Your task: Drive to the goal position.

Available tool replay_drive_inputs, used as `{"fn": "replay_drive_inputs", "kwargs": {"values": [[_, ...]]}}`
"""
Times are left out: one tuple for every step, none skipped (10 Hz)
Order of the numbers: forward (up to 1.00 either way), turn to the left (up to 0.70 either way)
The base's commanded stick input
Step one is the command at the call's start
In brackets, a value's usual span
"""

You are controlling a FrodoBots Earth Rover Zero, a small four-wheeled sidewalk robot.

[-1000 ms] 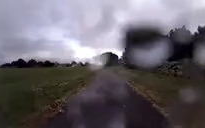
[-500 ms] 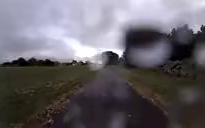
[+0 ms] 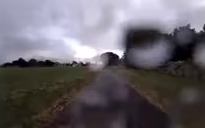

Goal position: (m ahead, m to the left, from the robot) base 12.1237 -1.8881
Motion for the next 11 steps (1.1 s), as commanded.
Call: {"fn": "replay_drive_inputs", "kwargs": {"values": [[0.70, -0.14], [0.70, -0.07], [0.70, -0.01], [0.70, 0.00], [0.70, 0.00], [0.70, 0.00], [0.70, 0.00], [0.70, 0.00], [0.70, 0.00], [0.70, 0.00], [0.70, 0.00]]}}
